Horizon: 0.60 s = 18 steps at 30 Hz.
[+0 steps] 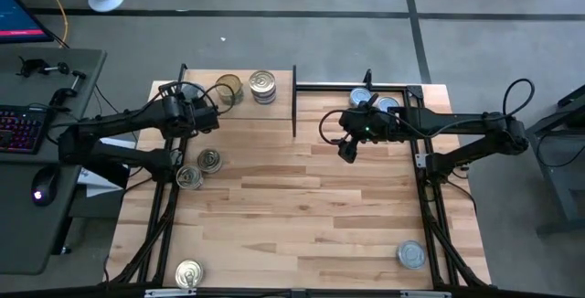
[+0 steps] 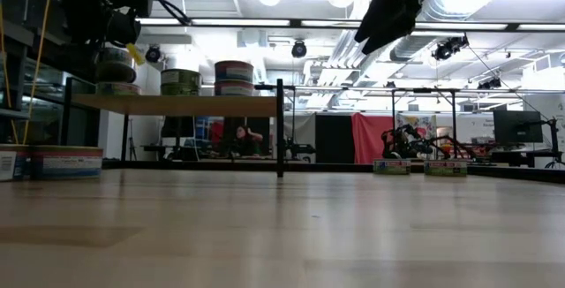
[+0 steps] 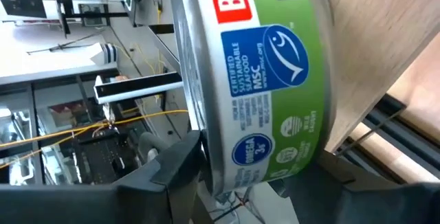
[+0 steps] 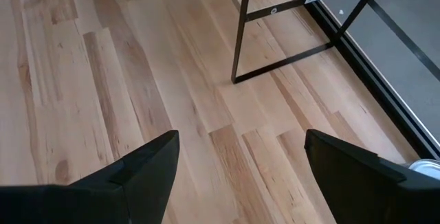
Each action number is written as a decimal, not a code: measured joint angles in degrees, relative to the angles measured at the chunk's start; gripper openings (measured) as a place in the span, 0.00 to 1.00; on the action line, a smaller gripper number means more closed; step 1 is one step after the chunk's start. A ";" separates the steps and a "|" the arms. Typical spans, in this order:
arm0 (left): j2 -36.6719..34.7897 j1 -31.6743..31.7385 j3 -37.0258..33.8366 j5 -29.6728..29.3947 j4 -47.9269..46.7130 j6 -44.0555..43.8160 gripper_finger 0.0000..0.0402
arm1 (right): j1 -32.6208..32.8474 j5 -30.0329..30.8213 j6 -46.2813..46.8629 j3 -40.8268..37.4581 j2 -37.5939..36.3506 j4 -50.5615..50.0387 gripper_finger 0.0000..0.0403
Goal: Stack canned seafood by type on shelf
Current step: Stack the green-white tuna can on top of the green-white tuna can on the shelf
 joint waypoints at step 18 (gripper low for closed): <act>0.00 0.00 0.00 -0.02 1.63 2.98 0.66 | 0.02 -0.02 0.50 0.00 0.00 0.01 0.76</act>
